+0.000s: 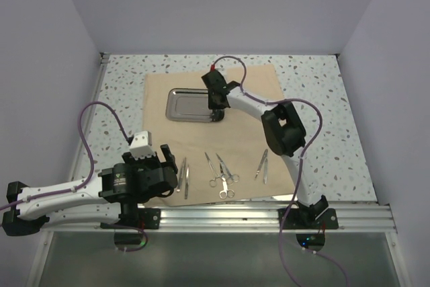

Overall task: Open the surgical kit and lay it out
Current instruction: Adjust the container in the surgical kit, then pick up the medical item from the container.

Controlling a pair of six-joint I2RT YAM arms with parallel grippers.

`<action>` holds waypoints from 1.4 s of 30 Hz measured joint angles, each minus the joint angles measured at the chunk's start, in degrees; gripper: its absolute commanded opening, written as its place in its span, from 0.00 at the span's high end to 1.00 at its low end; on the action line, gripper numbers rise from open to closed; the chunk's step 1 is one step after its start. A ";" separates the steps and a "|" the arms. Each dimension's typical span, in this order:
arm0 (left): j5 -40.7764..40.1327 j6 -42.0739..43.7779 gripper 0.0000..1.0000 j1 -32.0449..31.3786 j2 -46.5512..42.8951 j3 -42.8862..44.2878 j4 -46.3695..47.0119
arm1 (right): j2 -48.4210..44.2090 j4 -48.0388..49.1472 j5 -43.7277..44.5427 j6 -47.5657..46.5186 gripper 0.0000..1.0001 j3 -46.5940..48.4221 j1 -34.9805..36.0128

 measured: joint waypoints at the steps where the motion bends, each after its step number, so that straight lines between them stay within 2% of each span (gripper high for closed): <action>1: 0.00 0.00 0.06 0.00 0.00 0.00 0.00 | -0.68 -0.31 -0.02 0.00 1.00 -0.85 0.81; 10: 0.00 0.00 0.06 0.00 0.00 0.00 0.00 | -9.38 -2.29 -3.04 0.24 1.00 -11.93 9.60; 18: 0.00 0.00 0.06 0.00 0.00 0.00 0.00 | -14.16 -4.44 -1.07 0.20 1.00 -15.89 8.37; 19: 0.00 0.00 0.06 0.00 0.00 0.00 0.00 | -14.45 -4.61 -0.70 0.13 0.95 -15.78 8.20; 20: 0.00 0.00 0.06 0.00 0.00 0.00 0.00 | -14.58 -4.79 -0.39 0.07 0.82 -15.54 8.04; 21: 0.00 0.00 0.06 0.00 0.00 0.00 0.00 | -14.58 -4.83 -0.07 0.20 0.74 -15.37 8.00; 23: 0.00 0.00 0.06 0.00 0.00 0.00 0.00 | -14.58 -5.20 0.22 -0.15 0.63 -15.08 8.00; 35: 0.00 0.00 0.06 -0.02 0.00 0.00 0.00 | -7.30 -6.86 -0.44 -0.48 0.63 -5.79 8.44; 42: 0.00 0.00 0.06 -0.04 0.00 0.00 0.00 | -4.79 -7.76 -1.51 -0.44 0.64 -4.98 8.74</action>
